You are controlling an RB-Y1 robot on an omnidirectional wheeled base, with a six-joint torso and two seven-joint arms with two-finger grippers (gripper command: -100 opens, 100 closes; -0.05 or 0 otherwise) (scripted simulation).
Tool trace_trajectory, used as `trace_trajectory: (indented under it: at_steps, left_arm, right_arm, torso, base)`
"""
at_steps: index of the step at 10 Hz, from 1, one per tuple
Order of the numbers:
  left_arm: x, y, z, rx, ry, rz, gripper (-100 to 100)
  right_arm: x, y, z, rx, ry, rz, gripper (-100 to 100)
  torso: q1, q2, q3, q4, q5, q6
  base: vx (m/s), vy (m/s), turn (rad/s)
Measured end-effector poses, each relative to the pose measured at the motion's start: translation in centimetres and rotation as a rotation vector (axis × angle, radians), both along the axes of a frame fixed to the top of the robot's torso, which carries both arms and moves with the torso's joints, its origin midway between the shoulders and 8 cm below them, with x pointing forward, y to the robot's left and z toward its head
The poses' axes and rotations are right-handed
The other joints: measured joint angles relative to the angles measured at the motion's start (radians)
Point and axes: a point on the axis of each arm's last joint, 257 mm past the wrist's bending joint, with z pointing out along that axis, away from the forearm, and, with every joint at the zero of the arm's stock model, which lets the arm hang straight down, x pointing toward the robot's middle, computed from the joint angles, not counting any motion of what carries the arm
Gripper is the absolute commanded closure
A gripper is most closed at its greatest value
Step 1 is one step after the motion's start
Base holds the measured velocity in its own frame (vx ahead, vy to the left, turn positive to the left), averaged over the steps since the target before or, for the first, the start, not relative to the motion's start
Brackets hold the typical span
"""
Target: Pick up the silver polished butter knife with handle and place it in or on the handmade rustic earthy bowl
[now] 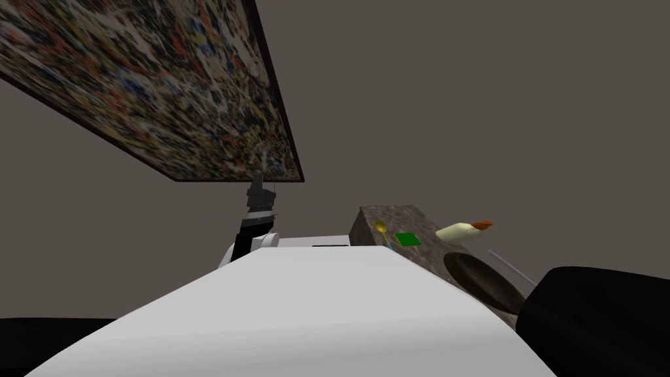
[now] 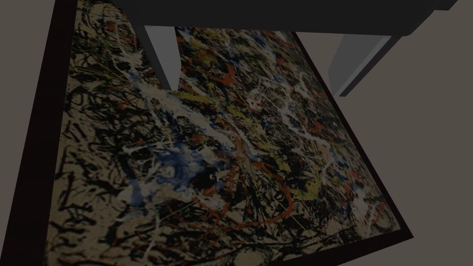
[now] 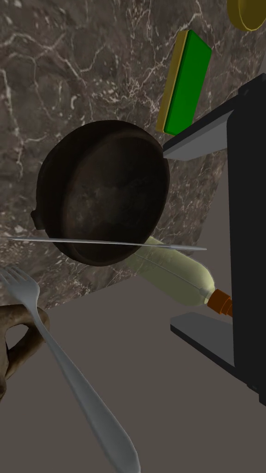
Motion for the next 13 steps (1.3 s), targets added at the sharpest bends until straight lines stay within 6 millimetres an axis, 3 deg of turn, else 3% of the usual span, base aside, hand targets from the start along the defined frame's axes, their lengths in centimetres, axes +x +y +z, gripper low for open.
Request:
trace_trajectory:
  at_steps: [1,8,9,13]
  left_arm:
    - [0.0,0.0,0.0,0.000,0.000,0.000,0]
    - [0.0,0.0,0.0,0.000,0.000,0.000,0]
    - [0.0,0.0,0.0,0.000,0.000,0.000,0]
    - [0.0,0.0,0.0,0.000,0.000,0.000,0]
  right_arm:
    - [0.0,0.0,0.0,0.000,0.000,0.000,-100]
    - [1.2,0.9,4.4,0.010,-0.011,-0.004,-100]
    - [1.2,1.0,4.4,0.011,-0.012,-0.004,0]
    - [1.2,1.0,4.4,0.011,-0.012,-0.004,0]
  torso:
    - [0.000,0.000,0.000,0.000,0.000,0.000]
    - [-0.001,0.002,0.001,0.001,0.000,0.000]
    - [0.000,0.001,0.001,0.000,0.000,0.000]
    - [0.000,0.000,0.000,0.000,0.000,0.000]
  base:
    - [-0.020,-0.006,0.006]
    - [-0.032,-0.014,0.007]
    - [0.000,0.000,0.000]
    - [0.000,0.000,0.000]
